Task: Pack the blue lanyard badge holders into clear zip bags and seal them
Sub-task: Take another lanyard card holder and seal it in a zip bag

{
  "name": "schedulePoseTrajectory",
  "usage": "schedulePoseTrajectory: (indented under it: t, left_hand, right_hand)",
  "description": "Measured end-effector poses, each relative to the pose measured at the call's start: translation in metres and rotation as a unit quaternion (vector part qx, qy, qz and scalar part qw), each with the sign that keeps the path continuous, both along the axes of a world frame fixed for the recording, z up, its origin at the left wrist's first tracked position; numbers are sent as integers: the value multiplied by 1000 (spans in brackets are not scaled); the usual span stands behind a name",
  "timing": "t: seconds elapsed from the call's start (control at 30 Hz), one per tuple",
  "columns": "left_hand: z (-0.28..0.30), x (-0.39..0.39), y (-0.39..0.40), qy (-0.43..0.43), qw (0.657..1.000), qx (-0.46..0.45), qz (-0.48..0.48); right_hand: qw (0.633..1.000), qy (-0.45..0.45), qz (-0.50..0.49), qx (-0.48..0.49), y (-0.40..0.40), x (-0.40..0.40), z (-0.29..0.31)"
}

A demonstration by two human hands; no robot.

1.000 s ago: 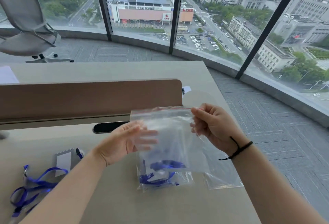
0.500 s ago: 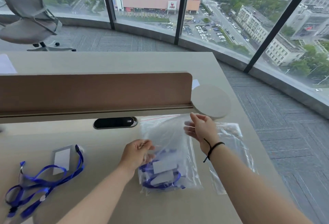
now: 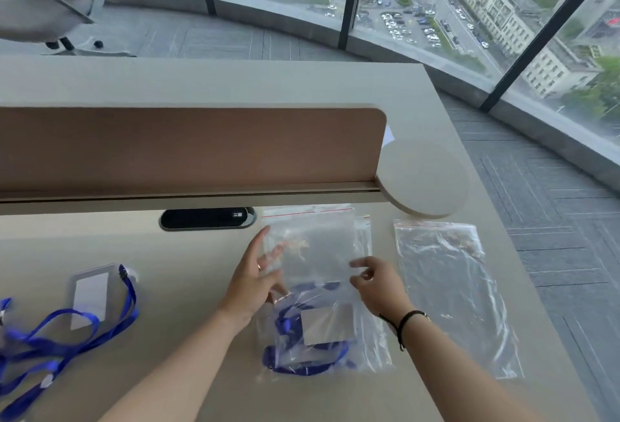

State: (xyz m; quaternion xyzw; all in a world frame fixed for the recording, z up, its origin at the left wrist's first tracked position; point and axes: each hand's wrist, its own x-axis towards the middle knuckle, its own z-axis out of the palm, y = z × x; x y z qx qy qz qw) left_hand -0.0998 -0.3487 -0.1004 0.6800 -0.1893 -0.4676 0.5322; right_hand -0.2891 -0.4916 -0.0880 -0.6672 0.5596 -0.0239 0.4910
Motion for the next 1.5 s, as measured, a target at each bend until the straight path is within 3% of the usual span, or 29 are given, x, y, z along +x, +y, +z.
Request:
schedulePoseTrajectory:
  t: [0.13, 0.23, 0.33, 0.43, 0.57, 0.77, 0.97, 1.23, 1.5]
  left_hand:
    - [2, 5, -1, -106, 992, -46, -58]
    - [-2, 1, -2, -209, 974, -22, -81]
    - [-10, -9, -1, -310, 948, 49, -57]
    - [-16, -27, 2, -404, 903, 132, -71]
    - [-26, -47, 1, -472, 822, 214, -236]
    - [-44, -46, -3, -457, 790, 272, -305]
    - [-39, -44, -5, -448, 798, 270, -300]
    - [-21, -38, -1, -438, 849, 187, -229]
    - [6, -31, 27, -384, 886, 165, -199]
  right_hand:
    - [999, -1, 36, -15, 0, -12, 3]
    - [997, 17, 48, -49, 11, -15, 5]
    - [968, 64, 73, -232, 25, -13, 6]
    - [887, 104, 189, -407, 35, 0, 4]
    - [839, 156, 368, -370, 45, 15, -21]
    - [850, 209, 378, -301, 39, 13, -46]
    - [865, 188, 378, -271, 35, 16, -32]
    - [872, 180, 346, -295, 33, 23, -9]
    - [896, 119, 303, -302, 53, 41, 16]
